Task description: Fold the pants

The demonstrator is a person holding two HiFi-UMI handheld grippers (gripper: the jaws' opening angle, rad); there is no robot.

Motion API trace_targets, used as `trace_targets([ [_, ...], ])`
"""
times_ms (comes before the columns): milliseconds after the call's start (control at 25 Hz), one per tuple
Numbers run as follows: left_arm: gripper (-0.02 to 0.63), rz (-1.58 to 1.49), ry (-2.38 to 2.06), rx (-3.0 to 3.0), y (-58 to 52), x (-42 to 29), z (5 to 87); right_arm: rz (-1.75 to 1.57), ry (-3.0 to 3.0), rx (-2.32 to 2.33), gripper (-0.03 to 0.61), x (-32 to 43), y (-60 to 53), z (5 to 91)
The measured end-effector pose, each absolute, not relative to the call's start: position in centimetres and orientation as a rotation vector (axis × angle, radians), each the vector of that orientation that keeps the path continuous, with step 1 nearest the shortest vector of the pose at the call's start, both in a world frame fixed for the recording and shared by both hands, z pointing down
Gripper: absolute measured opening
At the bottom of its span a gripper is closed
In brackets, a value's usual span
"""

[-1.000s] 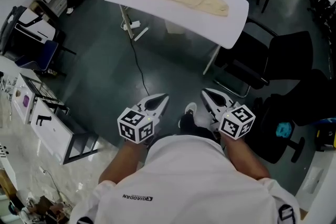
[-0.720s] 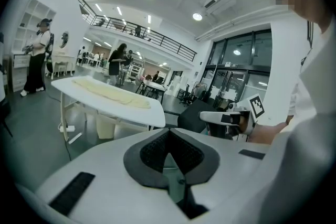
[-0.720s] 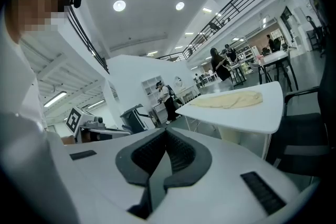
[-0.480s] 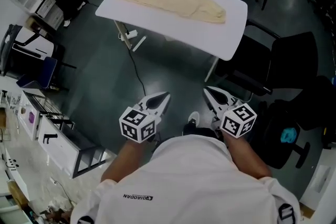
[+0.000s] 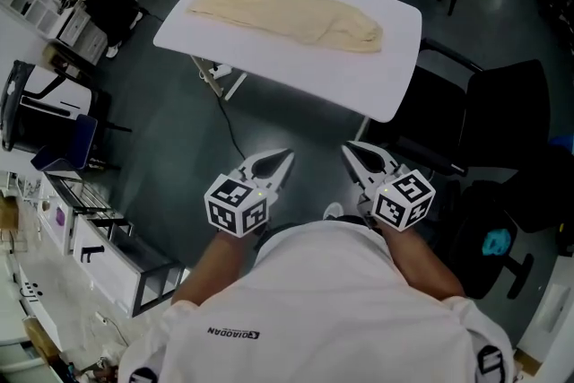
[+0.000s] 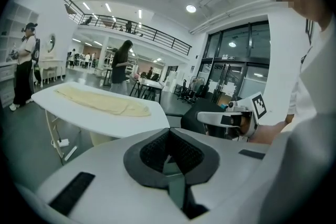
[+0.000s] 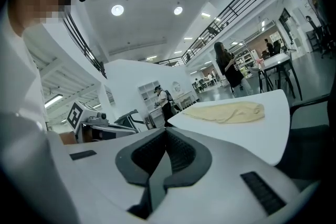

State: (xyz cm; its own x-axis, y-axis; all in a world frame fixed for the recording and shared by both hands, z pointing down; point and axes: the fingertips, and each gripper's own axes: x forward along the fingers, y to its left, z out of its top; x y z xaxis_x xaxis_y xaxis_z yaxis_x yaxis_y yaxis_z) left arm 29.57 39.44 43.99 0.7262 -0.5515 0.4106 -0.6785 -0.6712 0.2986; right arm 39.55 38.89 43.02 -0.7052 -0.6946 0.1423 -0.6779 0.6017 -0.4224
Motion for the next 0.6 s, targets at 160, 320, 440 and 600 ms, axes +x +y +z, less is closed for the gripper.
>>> trace_targets([
  [160, 0.023, 0.405, -0.941, 2.505, 37.1, 30.9, 43.8, -0.705, 2.775, -1.186, 0.014, 40.6, 36.6, 43.0],
  [320, 0.023, 0.433, -0.921, 2.511, 35.7, 31.8, 44.2, -0.712, 2.750, -1.213, 0.014, 41.8, 35.0, 43.3],
  [440, 0.023, 0.467, -0.906, 2.510, 34.8, 32.2, 44.6, -0.745, 2.728, -1.232, 0.014, 42.4, 34.4, 44.1],
  [600, 0.023, 0.488, -0.904, 2.507, 33.2, 32.5, 45.0, -0.786, 2.718, -1.254, 0.014, 43.2, 33.9, 45.3],
])
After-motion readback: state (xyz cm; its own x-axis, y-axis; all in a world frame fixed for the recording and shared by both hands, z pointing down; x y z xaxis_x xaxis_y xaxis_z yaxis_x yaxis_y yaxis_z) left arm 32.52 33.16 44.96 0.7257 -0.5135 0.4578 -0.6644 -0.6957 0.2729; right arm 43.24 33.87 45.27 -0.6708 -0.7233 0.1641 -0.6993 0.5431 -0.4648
